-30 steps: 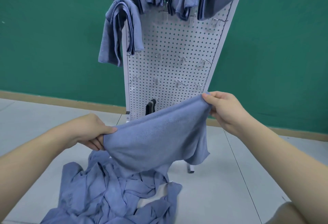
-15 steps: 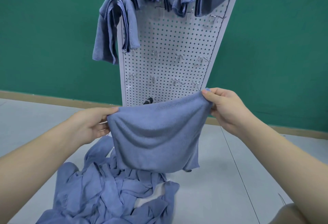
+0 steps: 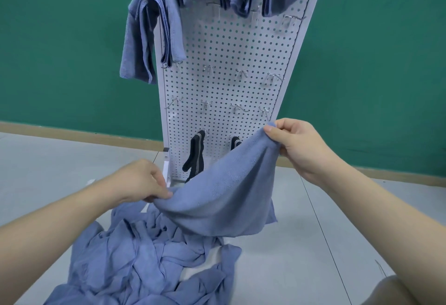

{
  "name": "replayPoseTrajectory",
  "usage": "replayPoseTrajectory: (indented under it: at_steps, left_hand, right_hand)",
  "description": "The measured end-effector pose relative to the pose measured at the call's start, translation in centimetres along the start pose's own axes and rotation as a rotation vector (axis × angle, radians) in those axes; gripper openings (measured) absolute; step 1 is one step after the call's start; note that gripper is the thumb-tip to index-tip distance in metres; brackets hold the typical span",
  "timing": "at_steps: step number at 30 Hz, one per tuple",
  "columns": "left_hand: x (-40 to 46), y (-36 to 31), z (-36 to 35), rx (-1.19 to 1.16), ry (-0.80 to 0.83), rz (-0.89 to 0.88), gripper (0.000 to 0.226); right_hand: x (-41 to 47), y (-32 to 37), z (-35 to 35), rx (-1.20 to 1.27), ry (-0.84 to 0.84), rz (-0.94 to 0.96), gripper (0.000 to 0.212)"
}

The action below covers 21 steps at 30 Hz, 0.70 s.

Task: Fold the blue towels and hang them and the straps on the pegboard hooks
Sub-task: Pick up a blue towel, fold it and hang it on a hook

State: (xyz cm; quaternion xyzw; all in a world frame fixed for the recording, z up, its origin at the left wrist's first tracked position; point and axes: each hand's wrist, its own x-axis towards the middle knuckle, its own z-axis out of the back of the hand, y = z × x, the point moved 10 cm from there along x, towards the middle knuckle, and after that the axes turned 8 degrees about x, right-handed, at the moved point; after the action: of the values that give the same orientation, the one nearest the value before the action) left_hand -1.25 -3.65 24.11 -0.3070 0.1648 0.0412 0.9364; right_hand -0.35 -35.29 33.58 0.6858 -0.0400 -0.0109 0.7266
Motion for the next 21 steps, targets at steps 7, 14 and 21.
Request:
replayPoseTrajectory:
  at_steps: [7, 14, 21]
  left_hand:
    - [0.2, 0.7, -2.0, 0.196, 0.142, 0.052, 0.026]
    - [0.3, 1.0, -2.2, 0.025, 0.175, 0.082, 0.018]
    - [0.8, -0.2, -1.3, -0.820, 0.209, 0.125, 0.018]
  right_hand:
    - [-0.2, 0.4, 0.5, 0.018, -0.026, 0.038, 0.015]
    - [-0.3, 0.6, 0.4, 0.014, -0.022, 0.040, 0.015]
    - [-0.3, 0.4, 1.1, 0.012, -0.027, 0.029, 0.016]
